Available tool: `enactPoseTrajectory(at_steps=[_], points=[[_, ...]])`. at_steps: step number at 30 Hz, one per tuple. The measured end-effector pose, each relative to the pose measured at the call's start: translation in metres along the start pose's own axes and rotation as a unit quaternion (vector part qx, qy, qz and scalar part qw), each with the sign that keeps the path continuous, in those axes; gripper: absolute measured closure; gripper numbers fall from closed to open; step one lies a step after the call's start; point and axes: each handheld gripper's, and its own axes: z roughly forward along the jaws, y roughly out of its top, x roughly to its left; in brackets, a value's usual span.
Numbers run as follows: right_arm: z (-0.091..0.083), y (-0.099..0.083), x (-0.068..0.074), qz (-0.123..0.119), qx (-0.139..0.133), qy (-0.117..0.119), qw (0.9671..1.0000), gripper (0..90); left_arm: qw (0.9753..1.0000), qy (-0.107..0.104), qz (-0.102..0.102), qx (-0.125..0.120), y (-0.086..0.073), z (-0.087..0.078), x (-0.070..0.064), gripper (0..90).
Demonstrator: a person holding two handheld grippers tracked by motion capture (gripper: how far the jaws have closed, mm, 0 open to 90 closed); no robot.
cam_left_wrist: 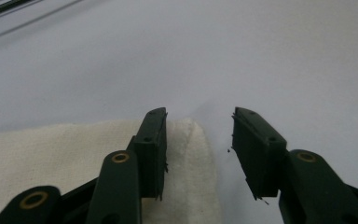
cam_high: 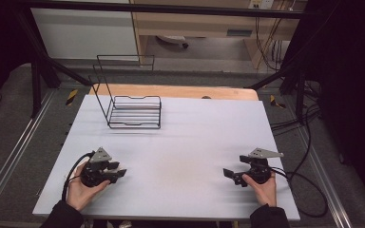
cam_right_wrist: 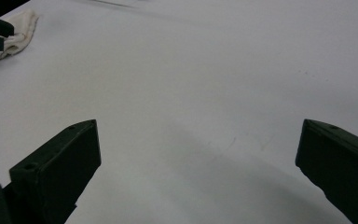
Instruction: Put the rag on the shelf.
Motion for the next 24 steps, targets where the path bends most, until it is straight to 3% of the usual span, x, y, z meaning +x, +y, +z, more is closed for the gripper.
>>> enactPoseTrajectory(at_steps=[16,24], points=[[0.0003,0.0001,0.0002,0.002,0.003,0.001,1.0000,0.5,0.9993,0.025,-0.021,0.020,0.0034,0.0065,0.0032,78.3],[0.0003,0.0000,0.0002,0.002,0.003,0.001,1.0000,0.5,0.9988,0.014,-0.045,0.013,0.0035,0.0067,0.0071,85.4]])
